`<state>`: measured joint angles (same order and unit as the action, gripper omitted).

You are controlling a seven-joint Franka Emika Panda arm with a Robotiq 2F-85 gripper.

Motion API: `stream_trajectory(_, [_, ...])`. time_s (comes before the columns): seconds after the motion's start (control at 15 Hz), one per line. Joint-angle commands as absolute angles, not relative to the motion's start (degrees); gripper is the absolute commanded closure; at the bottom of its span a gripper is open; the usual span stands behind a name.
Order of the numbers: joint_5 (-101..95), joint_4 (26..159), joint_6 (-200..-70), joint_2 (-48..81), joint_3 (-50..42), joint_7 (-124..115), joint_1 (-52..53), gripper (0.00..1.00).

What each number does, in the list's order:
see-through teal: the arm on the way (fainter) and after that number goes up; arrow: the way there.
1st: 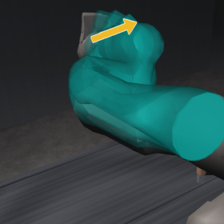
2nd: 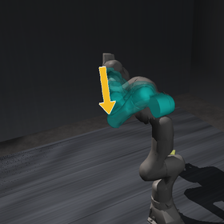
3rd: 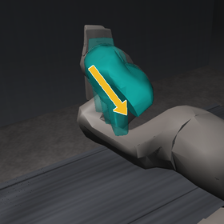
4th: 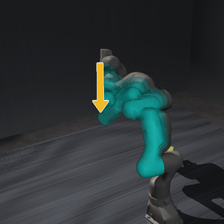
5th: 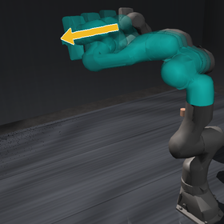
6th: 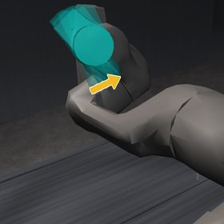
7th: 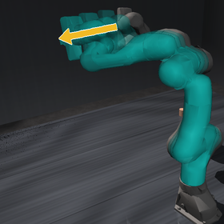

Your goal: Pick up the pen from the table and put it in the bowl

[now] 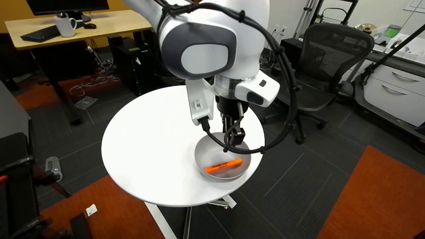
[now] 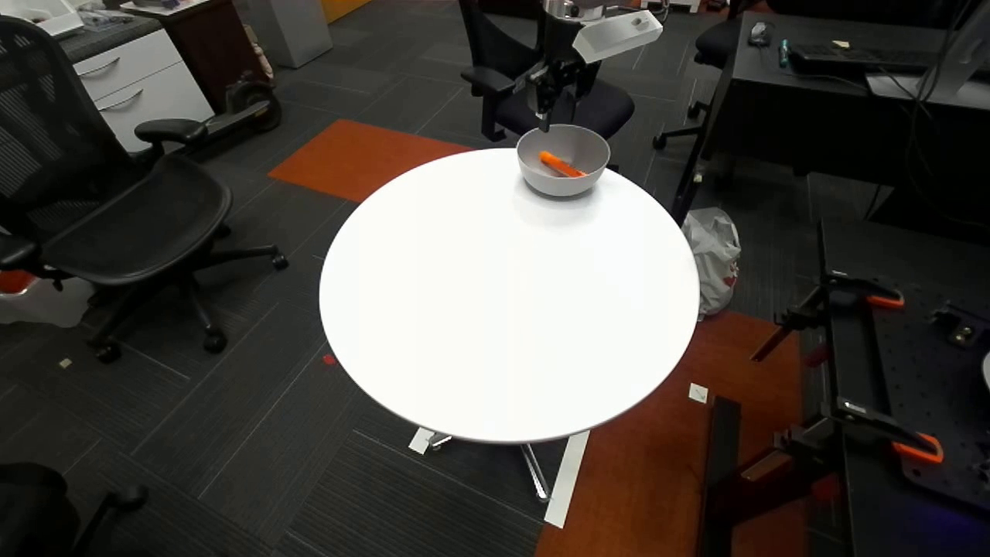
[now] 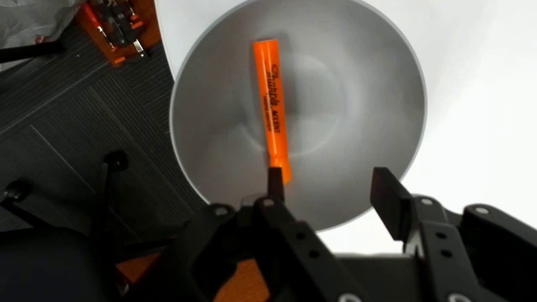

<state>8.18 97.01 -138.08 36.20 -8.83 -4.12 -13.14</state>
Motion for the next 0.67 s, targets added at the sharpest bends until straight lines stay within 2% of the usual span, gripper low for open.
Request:
stream_trajectory(0.0, [8.0, 93.1, -134.7, 38.0, -8.9, -5.7, -13.5, 0.12])
stream_trajectory(0.07, [7.9, 92.8, -134.5, 38.1, -8.9, -5.8, -13.5, 0.03])
stream_trajectory(0.13, [7.9, 92.5, -134.4, 38.3, -9.0, -5.9, -13.5, 0.0])
stream_trajectory(0.6, [7.9, 94.2, -136.7, 37.9, -8.6, -4.9, -13.7, 0.0])
